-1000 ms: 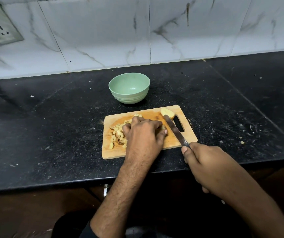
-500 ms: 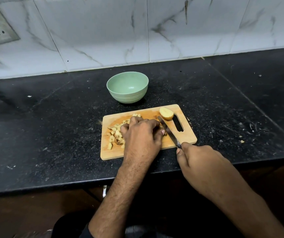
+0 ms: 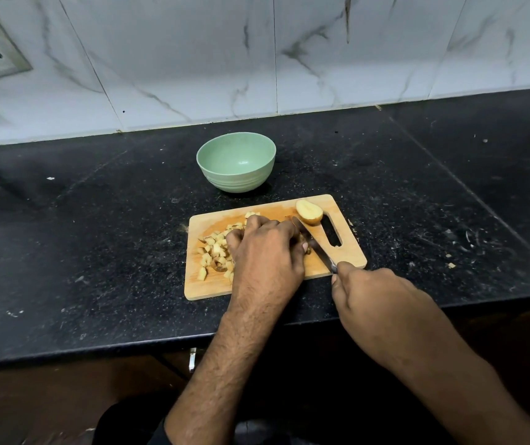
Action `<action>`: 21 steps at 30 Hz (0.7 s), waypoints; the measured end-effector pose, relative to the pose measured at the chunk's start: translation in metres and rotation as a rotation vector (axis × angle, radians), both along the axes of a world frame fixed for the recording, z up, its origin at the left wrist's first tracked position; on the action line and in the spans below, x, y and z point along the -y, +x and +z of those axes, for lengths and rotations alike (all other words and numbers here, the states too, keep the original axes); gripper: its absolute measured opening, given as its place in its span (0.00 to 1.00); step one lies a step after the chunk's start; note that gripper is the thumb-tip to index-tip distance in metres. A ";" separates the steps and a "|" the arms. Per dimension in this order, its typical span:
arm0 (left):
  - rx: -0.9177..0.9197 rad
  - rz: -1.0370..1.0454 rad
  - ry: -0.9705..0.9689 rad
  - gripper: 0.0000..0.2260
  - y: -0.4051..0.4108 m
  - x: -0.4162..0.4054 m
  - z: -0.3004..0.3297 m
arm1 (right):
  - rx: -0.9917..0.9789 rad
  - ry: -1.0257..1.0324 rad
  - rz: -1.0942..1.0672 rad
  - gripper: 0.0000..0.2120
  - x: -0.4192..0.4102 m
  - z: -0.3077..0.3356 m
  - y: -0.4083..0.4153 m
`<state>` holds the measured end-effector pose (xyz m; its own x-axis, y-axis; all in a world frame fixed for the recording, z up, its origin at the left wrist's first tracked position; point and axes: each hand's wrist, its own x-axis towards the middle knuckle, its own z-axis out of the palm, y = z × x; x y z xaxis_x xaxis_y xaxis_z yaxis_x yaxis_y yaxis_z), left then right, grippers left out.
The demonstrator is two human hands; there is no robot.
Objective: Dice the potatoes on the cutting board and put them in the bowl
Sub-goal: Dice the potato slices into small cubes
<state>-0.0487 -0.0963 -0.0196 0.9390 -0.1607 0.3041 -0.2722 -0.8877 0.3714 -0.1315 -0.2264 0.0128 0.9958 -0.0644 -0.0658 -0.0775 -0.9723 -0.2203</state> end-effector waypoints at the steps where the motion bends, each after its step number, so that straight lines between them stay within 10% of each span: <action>1: -0.003 0.001 0.003 0.09 0.000 0.000 0.000 | 0.010 -0.017 0.000 0.11 -0.001 0.000 0.000; 21: -0.021 0.002 -0.040 0.06 0.004 0.003 0.002 | -0.013 -0.034 0.016 0.13 0.001 -0.003 0.009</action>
